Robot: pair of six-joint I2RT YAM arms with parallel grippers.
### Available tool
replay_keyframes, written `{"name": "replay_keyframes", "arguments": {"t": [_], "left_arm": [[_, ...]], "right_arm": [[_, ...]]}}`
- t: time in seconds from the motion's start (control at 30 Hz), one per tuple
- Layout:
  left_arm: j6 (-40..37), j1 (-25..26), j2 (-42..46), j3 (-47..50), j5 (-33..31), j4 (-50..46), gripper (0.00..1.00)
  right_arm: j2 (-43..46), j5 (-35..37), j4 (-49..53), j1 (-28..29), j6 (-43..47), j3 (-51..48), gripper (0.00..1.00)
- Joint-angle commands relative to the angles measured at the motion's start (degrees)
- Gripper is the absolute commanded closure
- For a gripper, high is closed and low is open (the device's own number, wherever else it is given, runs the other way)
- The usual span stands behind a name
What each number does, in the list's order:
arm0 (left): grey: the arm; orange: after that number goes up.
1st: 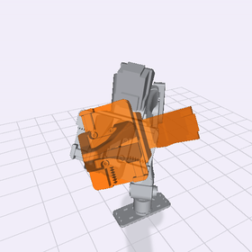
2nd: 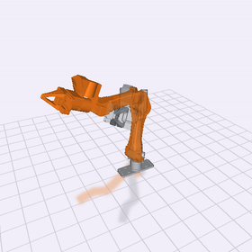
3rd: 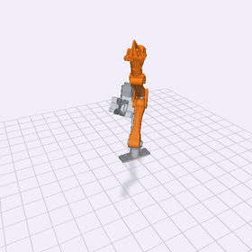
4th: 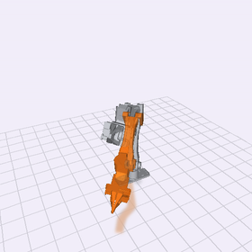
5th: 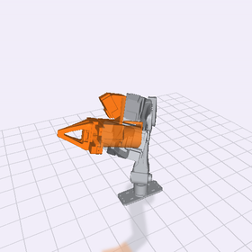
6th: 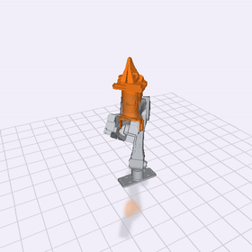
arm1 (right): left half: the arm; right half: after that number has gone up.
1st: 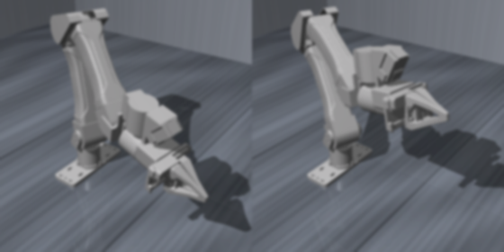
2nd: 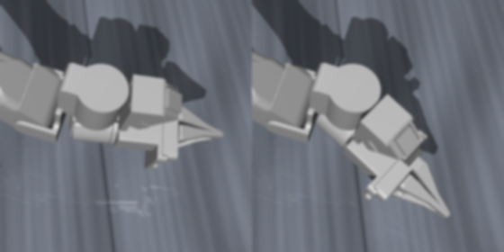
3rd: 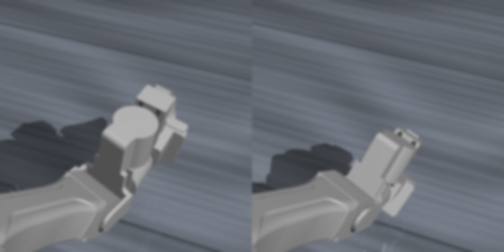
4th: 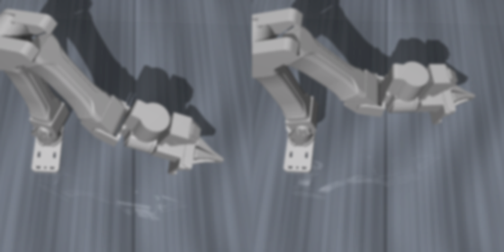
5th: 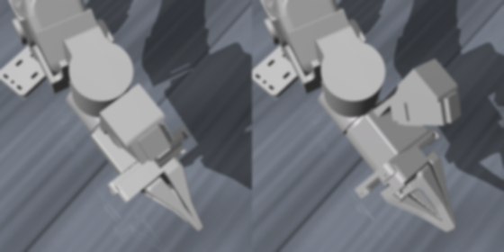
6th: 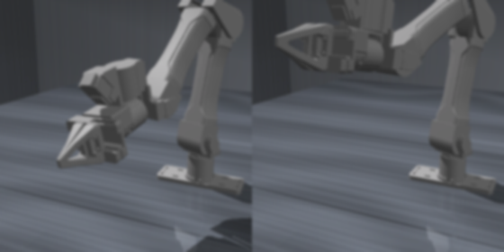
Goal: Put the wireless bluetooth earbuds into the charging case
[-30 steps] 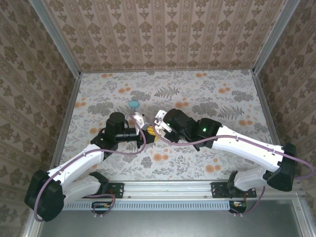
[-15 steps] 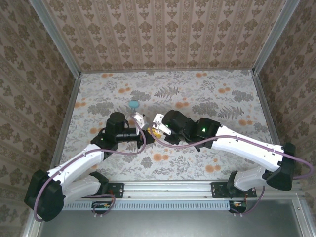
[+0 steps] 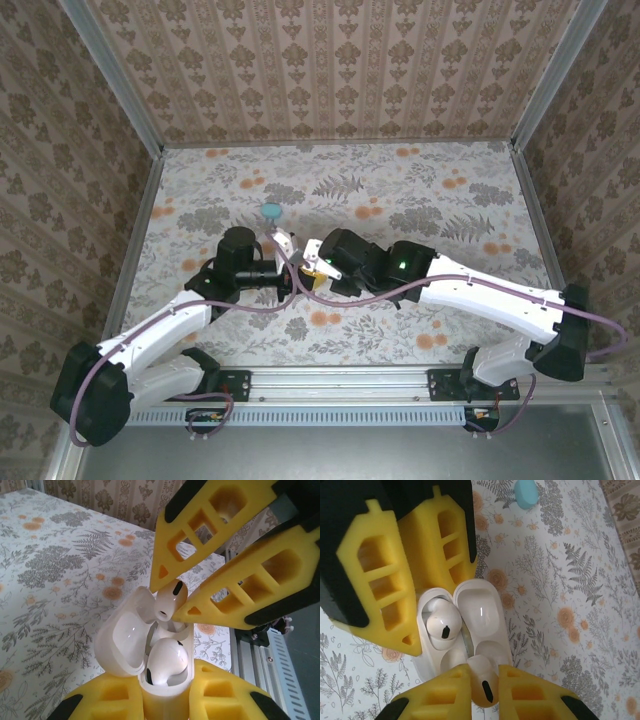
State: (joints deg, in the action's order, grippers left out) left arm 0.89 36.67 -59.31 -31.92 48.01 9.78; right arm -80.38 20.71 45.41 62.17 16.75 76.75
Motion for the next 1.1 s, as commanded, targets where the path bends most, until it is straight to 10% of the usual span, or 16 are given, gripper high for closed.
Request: {"name": "replay_keyframes", "arguments": {"t": [0.0,1.07], "left_arm": [[0.0,0.3,0.1,-2.4,0.9,2.1,1.0],[2.1,0.3,0.6,-1.2,0.9,5.6,1.0]], "right_arm": [[-2.4,0.5,3.3,1.4,1.8,1.7,0.85],[3.3,-5.6,-2.1,2.5,-3.1,-3.4,0.82]]}}
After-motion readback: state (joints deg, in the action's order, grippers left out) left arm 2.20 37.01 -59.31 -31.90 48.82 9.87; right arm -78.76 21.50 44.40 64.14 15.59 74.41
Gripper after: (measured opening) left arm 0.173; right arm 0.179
